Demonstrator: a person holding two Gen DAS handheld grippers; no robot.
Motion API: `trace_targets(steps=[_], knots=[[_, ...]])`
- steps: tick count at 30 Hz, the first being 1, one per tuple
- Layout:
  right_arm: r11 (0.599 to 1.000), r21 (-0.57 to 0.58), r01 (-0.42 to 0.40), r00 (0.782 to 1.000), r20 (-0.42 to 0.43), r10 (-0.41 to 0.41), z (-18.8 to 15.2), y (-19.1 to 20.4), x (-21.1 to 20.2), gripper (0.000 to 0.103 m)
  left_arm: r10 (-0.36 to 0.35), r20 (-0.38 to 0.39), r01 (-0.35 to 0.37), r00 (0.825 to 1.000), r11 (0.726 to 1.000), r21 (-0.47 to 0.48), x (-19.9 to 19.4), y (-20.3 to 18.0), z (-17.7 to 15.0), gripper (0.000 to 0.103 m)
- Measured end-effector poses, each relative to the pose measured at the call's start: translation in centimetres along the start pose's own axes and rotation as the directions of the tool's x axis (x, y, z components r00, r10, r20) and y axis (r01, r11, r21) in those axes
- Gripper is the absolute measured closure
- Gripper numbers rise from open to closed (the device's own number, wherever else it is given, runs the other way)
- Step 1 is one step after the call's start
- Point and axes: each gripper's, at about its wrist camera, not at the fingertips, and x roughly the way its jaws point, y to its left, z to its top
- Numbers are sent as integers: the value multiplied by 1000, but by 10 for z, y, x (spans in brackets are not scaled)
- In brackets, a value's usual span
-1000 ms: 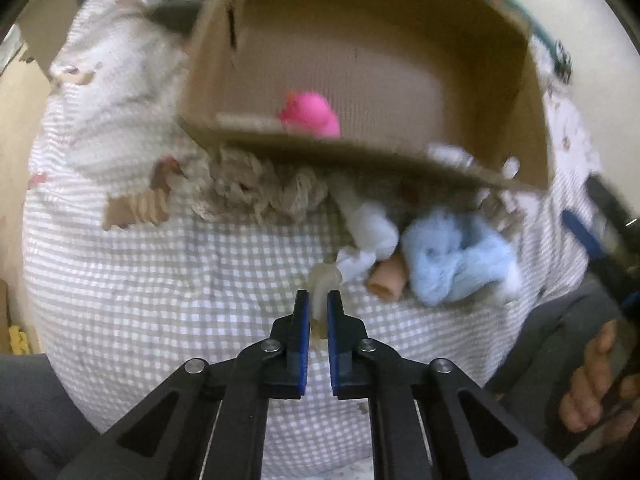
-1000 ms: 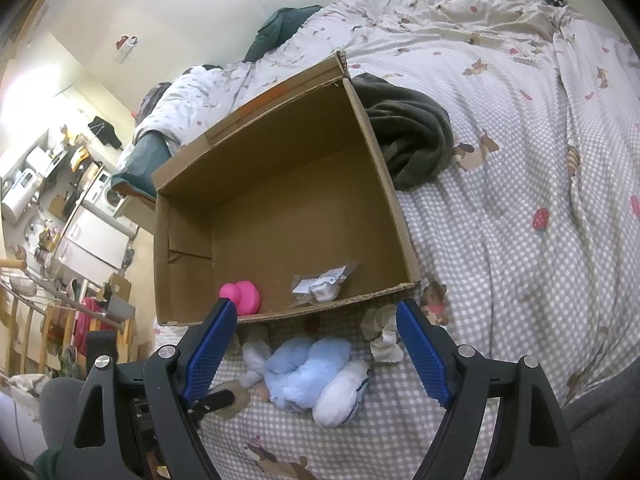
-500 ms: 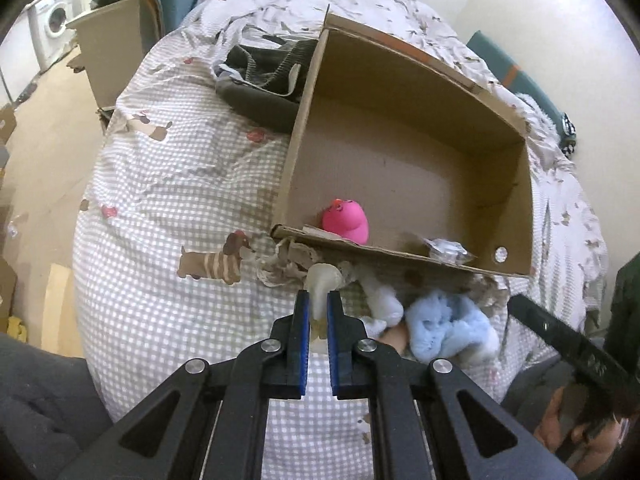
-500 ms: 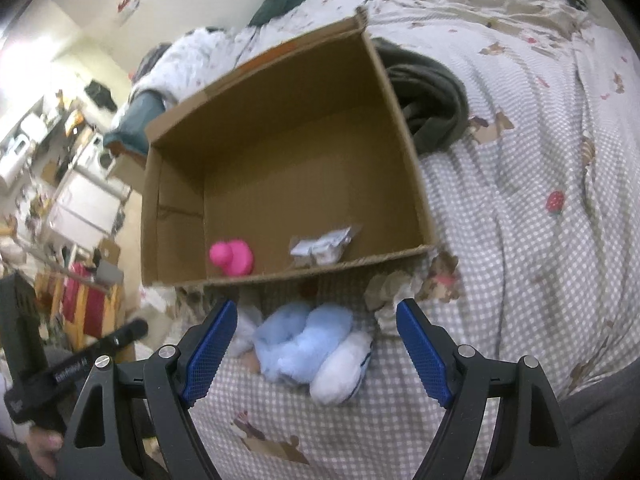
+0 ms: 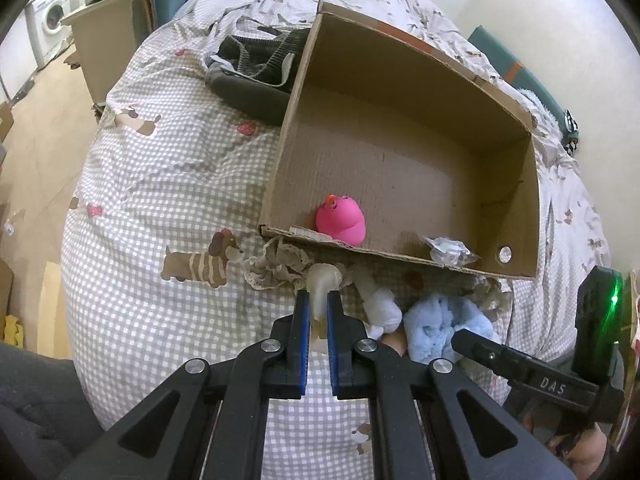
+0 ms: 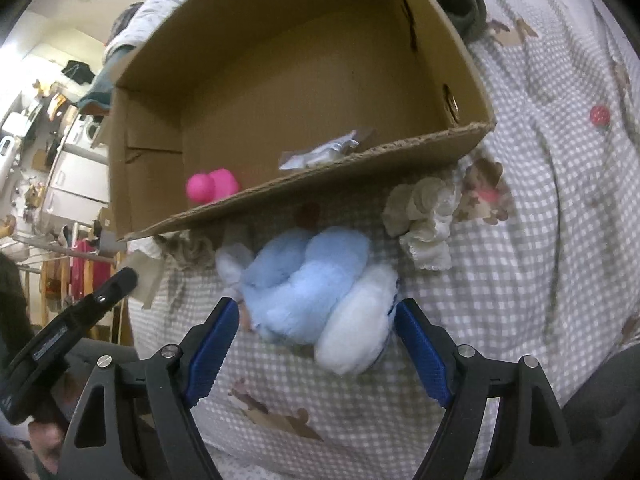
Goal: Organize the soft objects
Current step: 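Grasp the blue and white plush socks with the right gripper, then lower the plush socks into the box and open the right gripper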
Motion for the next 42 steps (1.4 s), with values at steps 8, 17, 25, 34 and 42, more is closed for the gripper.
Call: trace_targets(steps=[8,17,25,34,42], knots=[[997,-72,26,999,28,-24,2,13,-5,62,45,19,-46,999,999,15,0,0,-1,96],[990,-137,-37,986,157,59,-14,25,-63,63,54,89,-59,995,997,57,-27,-2,-12,96],[977,-180,-111,952,262,157,-18,23,-109,63,-2,224,-22,975,994,104,-70,-18,-8,96],[968,-243,-70,916,368,159,23,42,-129,63,-16,285,-34,958,985,170,-81,-38,41,96],[968,-248,-30,908,398,130,56,48,-120,62,2,309,-68,951,977,204,-64,-49,82,96]])
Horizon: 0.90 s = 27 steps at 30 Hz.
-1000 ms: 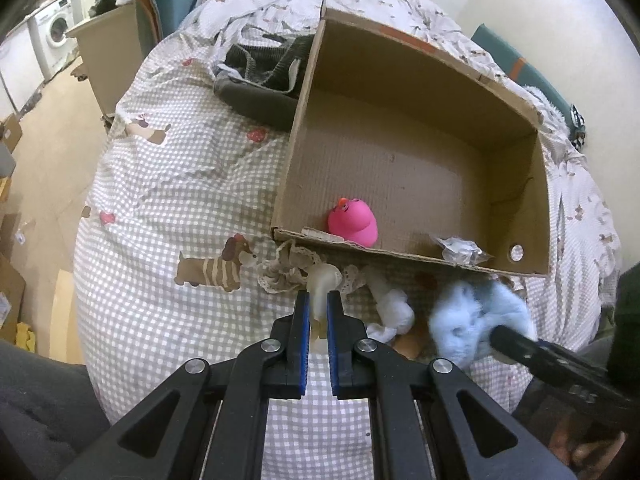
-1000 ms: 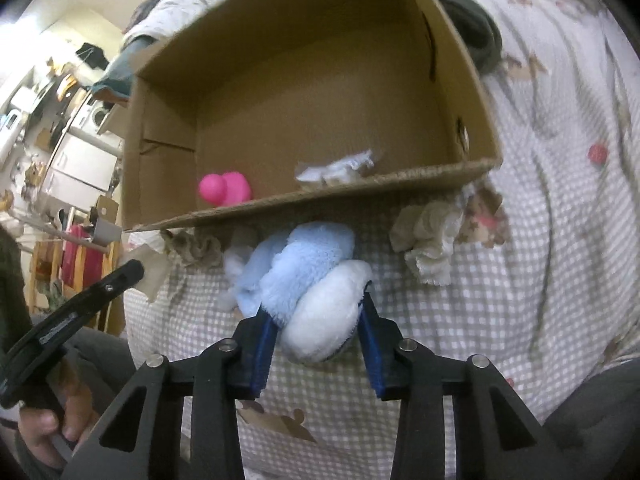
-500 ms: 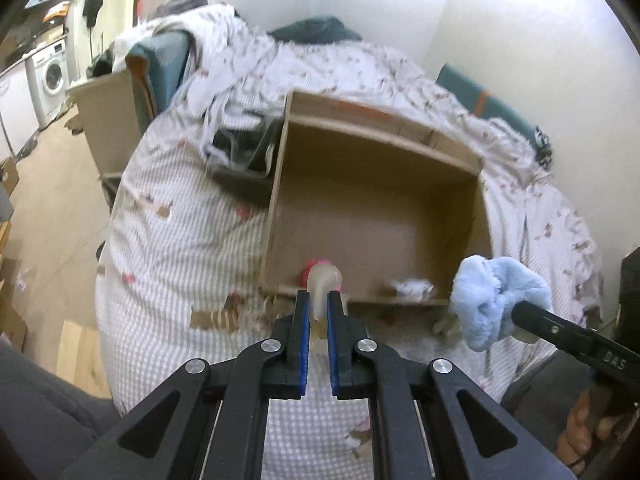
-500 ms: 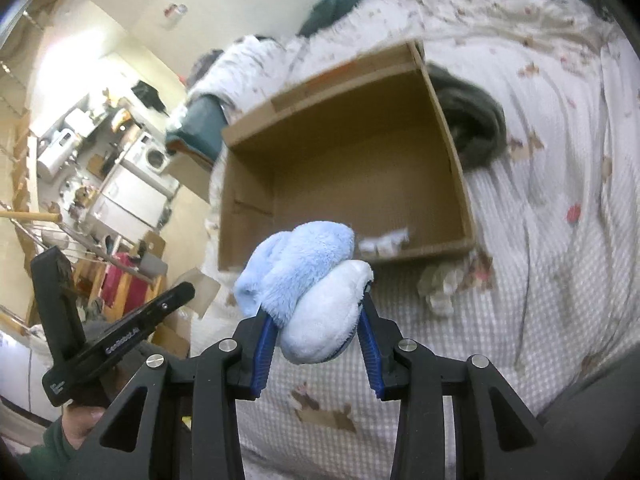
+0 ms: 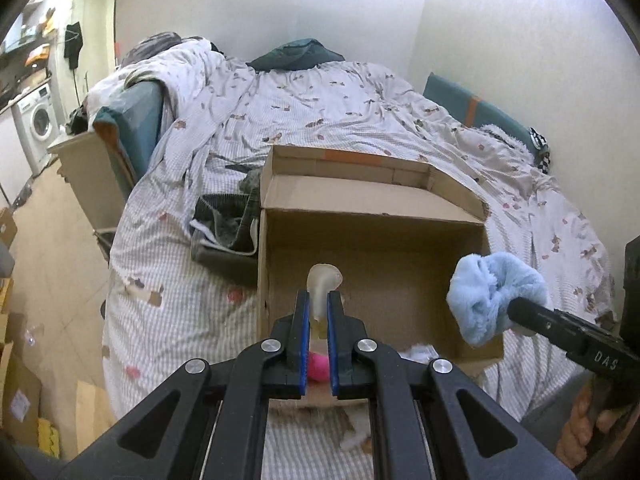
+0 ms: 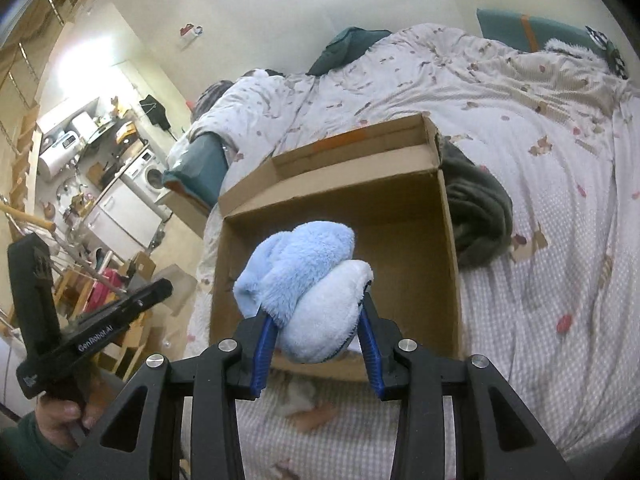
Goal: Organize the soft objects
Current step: 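Lower the plush socks into the box and open the right gripper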
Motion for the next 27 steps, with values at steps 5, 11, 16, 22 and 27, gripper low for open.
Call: trace_targets(steps=[5,11,16,22,27], knots=[[998,-4,61,998,-33,-61,3,-10,29,62,-5,-10,5,1000,1000,-27,27,8,-2,96],[994,40,99,991,-92,-95,-9,-24,50,62,3,-11,-3,1000,998,-64,42,19,-18,96],[993,18,113,989,-100,-110,-13,-24,54,62,-34,-65,31,997,998,-55,55,19,-25,96],[994,6,110,986,-131,-108,-19,-21,62,62,-51,-90,47,995,998,-42,62,12,-32,96],[993,1,115,984,-138,-113,-21,-19,63,62,-56,-103,56,993,998,-3,65,2,-35,96]])
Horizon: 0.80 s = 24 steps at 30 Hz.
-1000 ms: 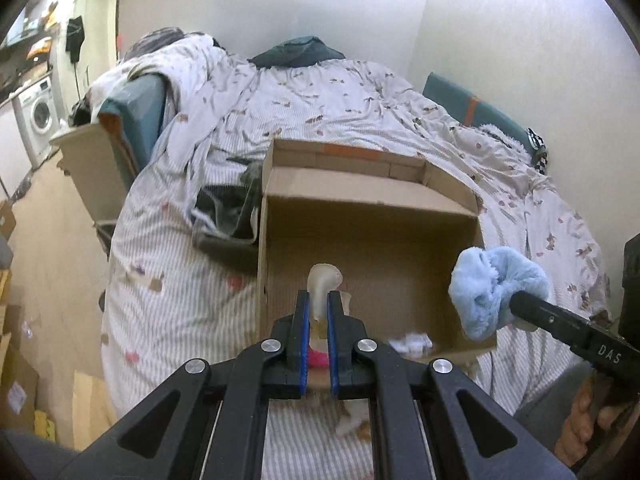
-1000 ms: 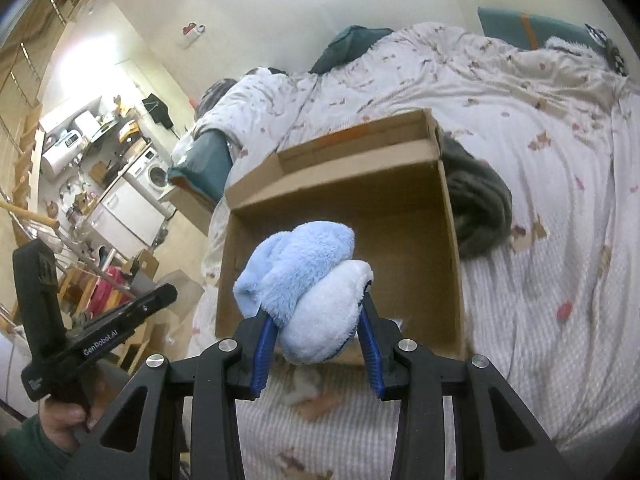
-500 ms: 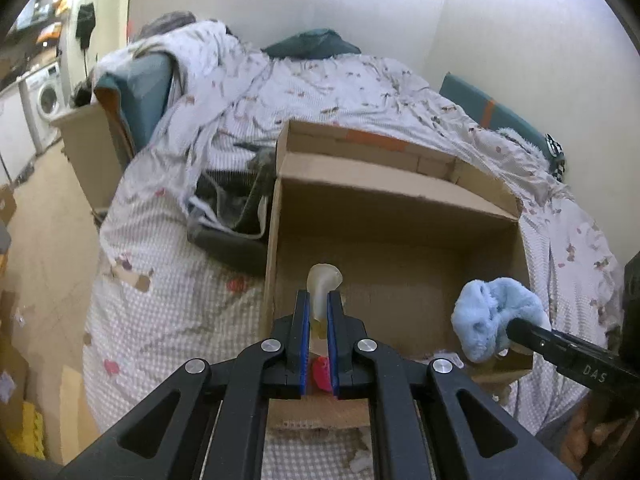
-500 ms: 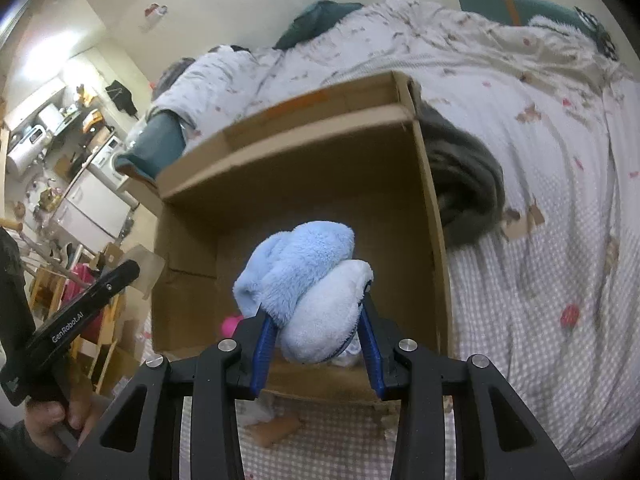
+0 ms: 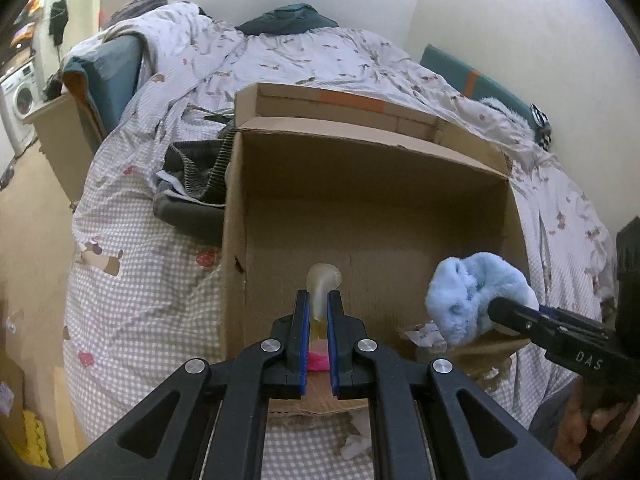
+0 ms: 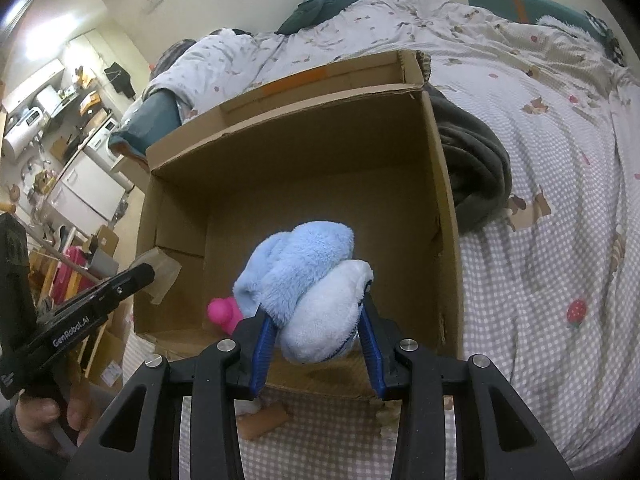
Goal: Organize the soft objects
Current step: 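Lower the plush socks into the box and open the right gripper, then move the left gripper back toward the white sock by the box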
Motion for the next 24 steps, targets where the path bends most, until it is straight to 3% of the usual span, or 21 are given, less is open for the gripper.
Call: trace_targets(steps=[3,5,6,8,10,12,15,24], knots=[[1000,6,1,1000,-7,-1,0,-1,1,61,-2,-13,2,1000,1000,15,2,-4,-3,96],[1000,16,-8,1000,-10,8,0,-2,1,59,14,-11,-14,1000,999,29,3,-8,-4,90],[999,26,-20,1000,-10,20,1,-3,1,57,18,-17,-17,1000,999,40,4,-10,-5,82],[997,56,-44,999,-4,45,1,-7,-1,42,13,-33,-11,999,998,56,6,-14,-7,70],[996,74,-57,998,10,56,1,-10,-3,41,18,-39,-15,999,998,68,6,-17,-9,51],[996,75,-37,999,3,37,1,-12,-2,39,25,-30,-23,999,996,82,5,-21,-9,41],[997,83,3,1000,-16,-2,1,-13,2,27,30,-21,-28,999,995,100,3,-24,-8,38],[1000,1,15,1000,-9,-15,-1,3,1,26,91,-4,-91,996,991,97,1,-20,-9,36]])
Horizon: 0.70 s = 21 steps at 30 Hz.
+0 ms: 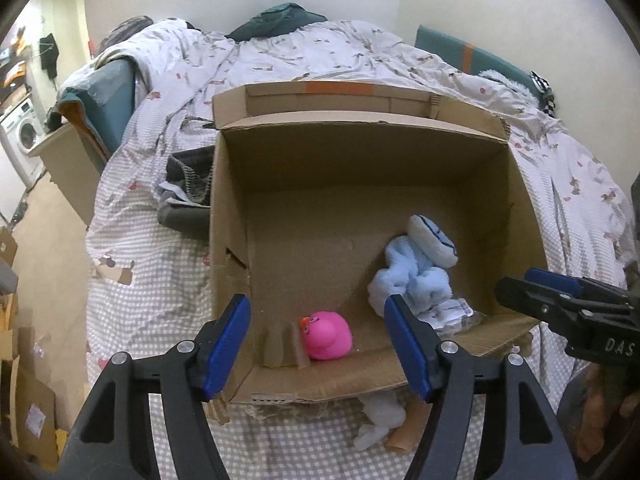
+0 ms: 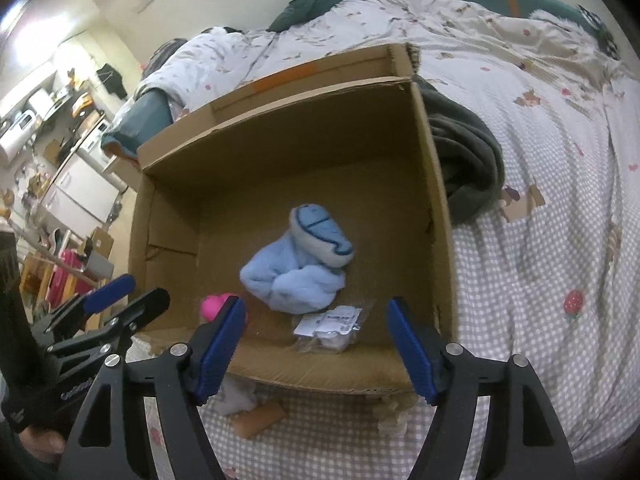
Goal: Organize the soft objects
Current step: 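Move the left gripper back toward the white sock by the box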
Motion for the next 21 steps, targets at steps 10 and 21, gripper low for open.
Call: trace_targets(steps=[10,21], knots=[[1000,-11,-6,1000,26,6,-1,2,-10,26,26,17,-26,1000,1000,-17,-11,6,-1,36],[999,28,36,998,45,-37,-12,-12,-35,26,20,29,-18,999,997,-71,-45,21,-17,36]])
